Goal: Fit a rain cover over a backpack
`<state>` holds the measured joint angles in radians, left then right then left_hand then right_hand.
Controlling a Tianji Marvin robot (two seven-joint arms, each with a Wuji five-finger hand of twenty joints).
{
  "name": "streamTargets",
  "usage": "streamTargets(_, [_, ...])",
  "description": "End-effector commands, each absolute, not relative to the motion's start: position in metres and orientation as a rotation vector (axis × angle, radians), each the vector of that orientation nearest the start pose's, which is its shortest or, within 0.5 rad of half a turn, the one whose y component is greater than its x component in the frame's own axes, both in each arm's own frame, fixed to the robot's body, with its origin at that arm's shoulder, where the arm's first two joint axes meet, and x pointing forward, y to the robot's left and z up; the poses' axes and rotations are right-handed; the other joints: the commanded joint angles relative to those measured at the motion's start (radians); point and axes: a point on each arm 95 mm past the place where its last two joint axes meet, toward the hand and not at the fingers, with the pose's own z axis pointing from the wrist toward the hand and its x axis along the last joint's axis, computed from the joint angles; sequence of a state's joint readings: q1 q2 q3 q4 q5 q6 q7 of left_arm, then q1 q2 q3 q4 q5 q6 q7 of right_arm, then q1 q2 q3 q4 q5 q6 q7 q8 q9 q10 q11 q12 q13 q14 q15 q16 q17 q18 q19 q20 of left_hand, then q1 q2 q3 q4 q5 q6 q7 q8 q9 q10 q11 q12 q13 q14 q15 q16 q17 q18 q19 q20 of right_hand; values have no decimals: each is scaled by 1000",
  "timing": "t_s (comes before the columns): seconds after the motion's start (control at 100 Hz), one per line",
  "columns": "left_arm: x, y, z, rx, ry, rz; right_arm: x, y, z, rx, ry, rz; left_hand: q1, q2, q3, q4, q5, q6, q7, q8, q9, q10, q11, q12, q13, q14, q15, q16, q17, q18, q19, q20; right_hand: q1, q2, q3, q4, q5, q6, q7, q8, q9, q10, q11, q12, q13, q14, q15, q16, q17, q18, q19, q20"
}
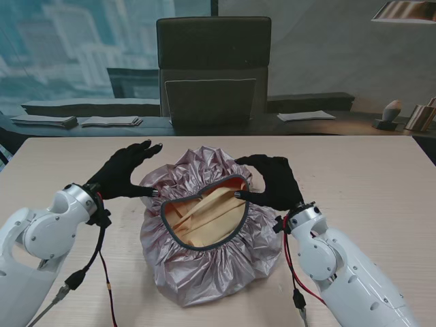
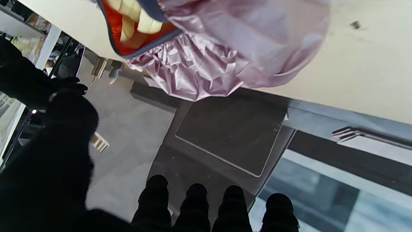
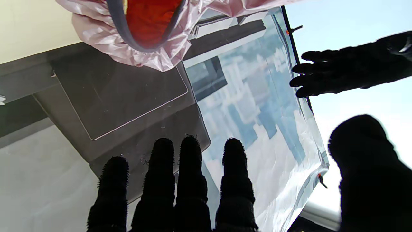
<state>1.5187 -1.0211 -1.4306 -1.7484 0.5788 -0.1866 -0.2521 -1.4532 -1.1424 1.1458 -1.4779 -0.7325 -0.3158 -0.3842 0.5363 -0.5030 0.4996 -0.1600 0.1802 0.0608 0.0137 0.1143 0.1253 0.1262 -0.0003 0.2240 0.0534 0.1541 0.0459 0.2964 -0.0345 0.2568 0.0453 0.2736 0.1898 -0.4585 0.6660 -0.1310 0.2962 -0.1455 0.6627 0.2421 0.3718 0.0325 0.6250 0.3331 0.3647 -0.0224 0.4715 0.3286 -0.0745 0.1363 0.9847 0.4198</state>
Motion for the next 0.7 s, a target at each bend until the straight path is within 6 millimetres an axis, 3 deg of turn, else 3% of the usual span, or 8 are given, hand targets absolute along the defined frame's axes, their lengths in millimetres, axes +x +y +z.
streamTargets(0.0, [419, 26, -235, -1313, 1460, -1844, 413, 33, -291, 1125, 1133, 2123, -29, 58, -117, 37, -29, -22, 24, 17, -20, -18, 6, 30, -23, -7, -2, 11, 2, -20, 0, 16, -24, 24, -34, 49, 21, 14, -17, -17, 27, 5, -28, -18, 23, -19, -31, -20, 0, -37, 20, -19])
streamTargets(0.03, [419, 21, -238, -1331, 1435, -1883, 412, 33, -290, 1140, 1126, 2136, -29, 100, -177, 44, -29, -27, 32, 15, -20, -23, 7, 36, -23, -7, -2, 11, 2, -20, -1, 16, -21, 27, -37, 49, 22, 19, -18, -20, 27, 5, -32, -20, 27, -20, -35, -22, 1, -39, 35, -21])
streamTargets(0.05, [419, 19, -240, -1344, 1419, -1907, 411, 33, -289, 1150, 1122, 2144, 32, 156, -344, 77, -25, -30, 27, 0, -20, -25, 7, 34, -22, -8, -5, 8, 2, -21, 0, 17, -19, 27, -40, 49, 23, 23, -19, -21, 28, 5, -34, -20, 28, -21, -37, -23, 3, -41, 46, -23])
streamTargets(0.12, [419, 7, -249, -1400, 1341, -2007, 407, 34, -287, 1196, 1095, 2179, 89, 227, -508, 107, -24, -40, 44, 9, -17, -31, 7, 39, -22, -7, -7, 10, -1, -19, 1, 22, -15, 35, -45, 49, 21, 31, -25, -27, 26, 3, -50, -27, 35, -24, -55, -32, 13, -46, 57, -35])
streamTargets(0.24, [417, -11, -263, -1467, 1226, -2123, 399, 37, -283, 1336, 1022, 2254, 92, 233, -515, 122, -19, -42, 102, 30, -6, -25, 47, 83, -12, 7, 27, 29, 21, 4, 19, 35, -6, 33, -50, 50, 27, 31, -31, -34, 39, 10, -64, -31, 91, -7, -82, -48, 63, -3, 67, -68])
streamTargets(0.38, [417, -22, -281, -1509, 1173, -2171, 392, 41, -280, 1481, 956, 2306, 92, 226, -515, 123, -16, -49, 118, 32, 1, -30, 54, 87, -9, 5, 34, 30, 26, 5, 26, 43, -1, 36, -56, 48, 15, 30, -41, -40, 41, 13, -85, -39, 93, -5, -109, -60, 60, -3, 59, -86])
streamTargets(0.56, [418, -17, -297, -1574, 1204, -2129, 392, 35, -284, 1549, 978, 2294, 103, 219, -509, 130, -20, -50, 196, 52, 11, -24, 79, 82, -8, 10, 45, 27, 25, 10, 29, 57, -81, 15, -22, 43, -5, 17, -63, -54, 39, 22, -133, -58, 62, 4, -142, -76, 42, 7, 11, -119])
streamTargets(0.69, [418, -13, -301, -1582, 1209, -2109, 397, 31, -291, 1590, 981, 2250, 105, 217, -507, 133, -19, -50, 206, 55, 16, -24, 84, 81, -4, 12, 52, 30, 32, 11, 32, 59, -87, 25, -15, 40, -22, 6, -70, -59, 22, 16, -152, -65, 34, -5, -156, -82, 19, -7, -15, -125])
